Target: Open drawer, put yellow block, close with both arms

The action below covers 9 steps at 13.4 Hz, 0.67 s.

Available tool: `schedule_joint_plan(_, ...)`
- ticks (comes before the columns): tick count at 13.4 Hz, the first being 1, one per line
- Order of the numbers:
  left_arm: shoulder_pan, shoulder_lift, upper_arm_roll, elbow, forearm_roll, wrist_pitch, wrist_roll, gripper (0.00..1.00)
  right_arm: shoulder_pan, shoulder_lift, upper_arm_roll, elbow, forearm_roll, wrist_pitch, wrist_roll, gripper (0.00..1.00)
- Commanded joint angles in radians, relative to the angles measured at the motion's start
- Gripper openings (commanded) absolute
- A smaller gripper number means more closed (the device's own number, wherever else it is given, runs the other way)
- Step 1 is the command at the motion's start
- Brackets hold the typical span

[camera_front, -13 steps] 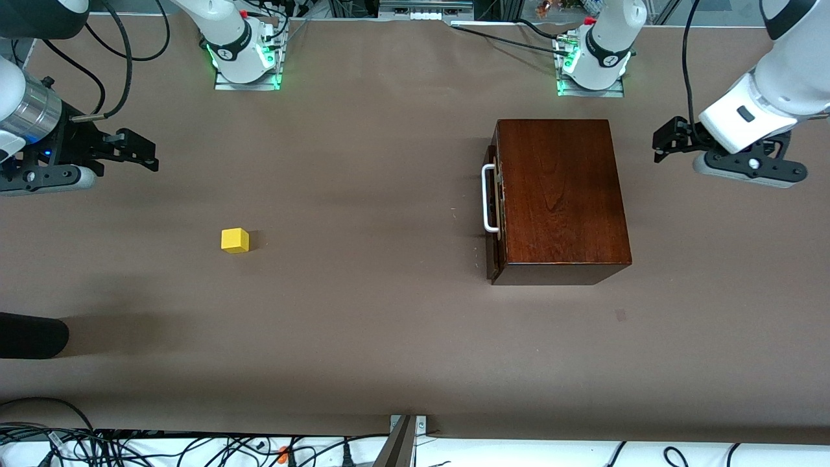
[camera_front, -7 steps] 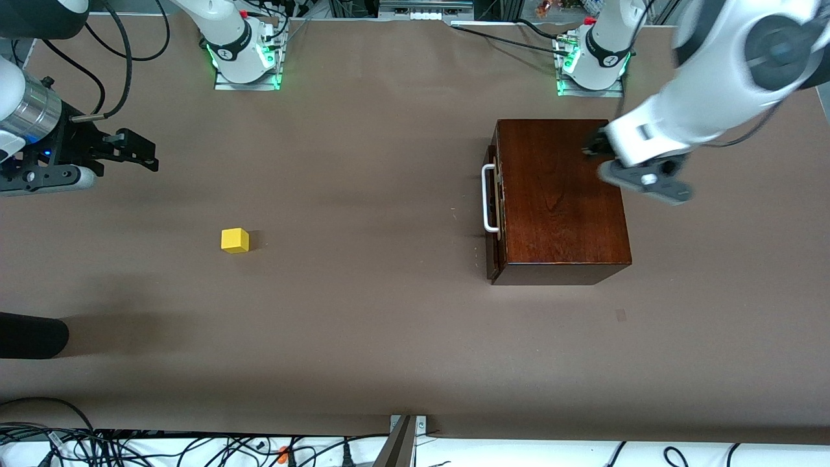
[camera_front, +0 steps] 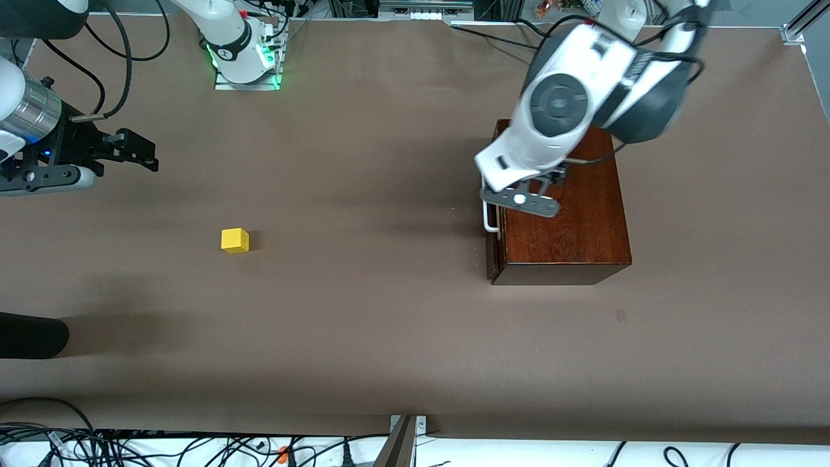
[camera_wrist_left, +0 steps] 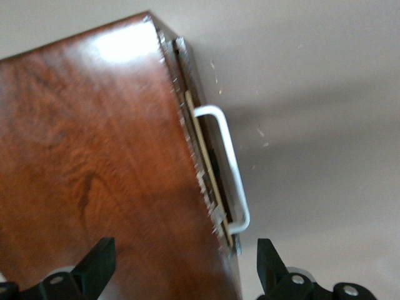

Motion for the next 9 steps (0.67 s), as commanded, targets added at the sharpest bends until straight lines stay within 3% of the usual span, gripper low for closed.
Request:
schedule_joint_plan(1,-0.051,0.047,0.014,0.031,0.036,0.033,-0.119,1.00,-0.006,0.009,0.003,0.025,0.003,-0.020,-0.004,1.00)
schedule_joint_plan(6,-0.188,0.143,0.014,0.025,0.241,0.074,-0.343,1.00,-0.006,0.009,0.003,0.025,0.001,-0.017,-0.004,1.00)
schedule_joint_plan(9,-0.191,0.141,0.014,-0.050,0.272,0.141,-0.394,1.00,-0.006,0.009,0.003,0.027,0.003,-0.017,-0.004,1.00)
